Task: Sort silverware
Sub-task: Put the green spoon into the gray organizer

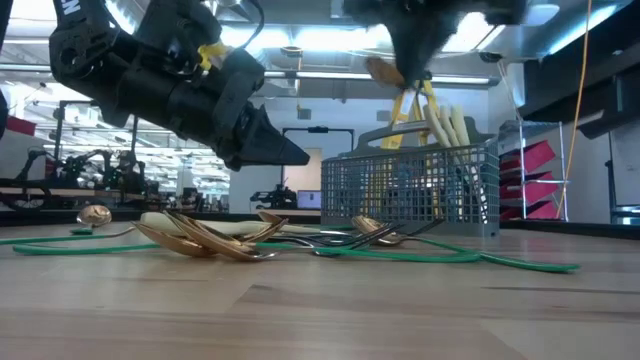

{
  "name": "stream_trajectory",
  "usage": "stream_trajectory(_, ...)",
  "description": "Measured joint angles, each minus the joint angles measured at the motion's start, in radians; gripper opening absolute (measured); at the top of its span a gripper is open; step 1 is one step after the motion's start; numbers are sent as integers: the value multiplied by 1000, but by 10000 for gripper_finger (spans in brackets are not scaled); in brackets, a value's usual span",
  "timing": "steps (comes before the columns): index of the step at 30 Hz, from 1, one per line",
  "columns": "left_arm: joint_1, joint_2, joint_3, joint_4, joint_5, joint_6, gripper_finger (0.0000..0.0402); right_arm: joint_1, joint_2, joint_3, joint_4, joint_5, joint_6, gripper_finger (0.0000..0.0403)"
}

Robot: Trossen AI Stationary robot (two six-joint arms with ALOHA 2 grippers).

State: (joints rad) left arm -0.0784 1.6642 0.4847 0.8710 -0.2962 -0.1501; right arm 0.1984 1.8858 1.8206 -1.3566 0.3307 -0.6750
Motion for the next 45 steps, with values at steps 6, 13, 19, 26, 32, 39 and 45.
stream_trajectory(6, 0, 0, 0, -24, 0, 0, 5, -51, -3, 145, -22, 341, -226, 1)
stream_trajectory(13, 0, 0, 0, -22, 0, -7, 5, -197, -3, 129, 83, 571, -604, 1)
stream_trajectory(19, 0, 0, 0, -10, 0, -7, 5, -333, 0, 56, 257, 710, -827, 1)
stream_trajectory(26, 0, 0, 0, 8, 0, 18, 5, -469, 27, -76, 553, 786, -973, 1)
stream_trajectory(32, 1, 0, 0, 8, 0, 36, 5, -536, 112, -108, 606, 785, -983, 1)
stream_trajectory(39, 1, 0, 0, 8, 0, 49, 5, -535, 173, -104, 559, 832, -982, 1)
stream_trajectory(45, 1, 0, 0, 9, -1, 46, 5, -533, 184, -109, 528, 786, -954, 1)
